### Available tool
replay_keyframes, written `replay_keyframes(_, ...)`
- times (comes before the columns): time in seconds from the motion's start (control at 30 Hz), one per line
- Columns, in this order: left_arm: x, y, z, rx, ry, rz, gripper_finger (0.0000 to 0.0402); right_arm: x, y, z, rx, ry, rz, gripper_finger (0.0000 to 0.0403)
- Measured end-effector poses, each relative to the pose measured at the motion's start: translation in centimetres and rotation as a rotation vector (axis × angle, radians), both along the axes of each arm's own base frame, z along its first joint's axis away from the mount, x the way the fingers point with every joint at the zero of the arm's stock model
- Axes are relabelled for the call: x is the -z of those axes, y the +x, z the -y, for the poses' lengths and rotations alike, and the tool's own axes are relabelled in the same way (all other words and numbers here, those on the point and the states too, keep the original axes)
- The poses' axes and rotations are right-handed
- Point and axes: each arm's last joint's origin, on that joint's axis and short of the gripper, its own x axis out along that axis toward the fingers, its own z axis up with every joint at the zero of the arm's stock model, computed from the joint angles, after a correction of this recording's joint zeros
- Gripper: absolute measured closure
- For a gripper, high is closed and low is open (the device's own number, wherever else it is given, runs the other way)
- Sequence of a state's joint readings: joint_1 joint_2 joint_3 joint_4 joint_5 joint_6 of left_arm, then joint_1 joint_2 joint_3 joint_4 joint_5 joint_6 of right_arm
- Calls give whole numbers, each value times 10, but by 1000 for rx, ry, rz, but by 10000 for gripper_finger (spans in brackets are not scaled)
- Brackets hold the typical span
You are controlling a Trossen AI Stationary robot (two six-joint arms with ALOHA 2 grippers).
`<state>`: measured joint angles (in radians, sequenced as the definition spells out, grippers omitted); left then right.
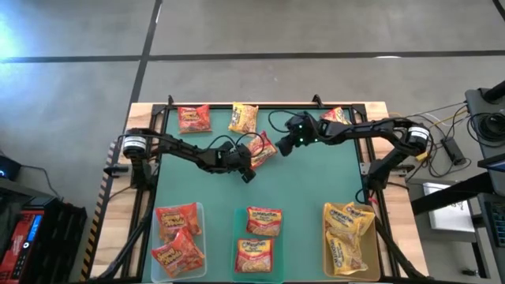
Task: Sort Maruchan noodles
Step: Put the red noodle pack into the green bin
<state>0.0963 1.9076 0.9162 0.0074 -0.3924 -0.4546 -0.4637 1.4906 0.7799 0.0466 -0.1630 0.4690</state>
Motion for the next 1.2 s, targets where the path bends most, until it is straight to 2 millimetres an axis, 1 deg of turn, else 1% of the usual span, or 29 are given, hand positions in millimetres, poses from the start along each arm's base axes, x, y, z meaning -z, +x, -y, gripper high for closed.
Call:
replay_keyframes(0.17, 5, 0, 0, 1, -2, -13, 327, 5, 9, 3, 64, 41, 76, 145)
replay_keyframes(0.3, 11, 1, 0, -2, 4, -22, 327, 22, 17, 6, 89, 79, 83, 144)
replay_keyframes(0.47, 13, 2, 0, -3, 5, -24, 327, 43, 23, 8, 88, 118, 68, 154)
replay_keyframes(0.57, 13, 2, 0, -3, 11, -25, 327, 51, 27, 10, 84, 130, 83, 158)
replay_keyframes(0.8, 13, 2, 0, 3, 17, -28, 327, 53, 37, 10, 6, 209, 216, 160)
replay_keyframes(1.1, 13, 2, 0, 3, 20, -14, 327, 58, 41, 6, -28, 205, 214, 161)
replay_keyframes(1.2, 12, 3, 0, 3, 21, -6, 327, 58, 41, 4, -34, 205, 213, 171)
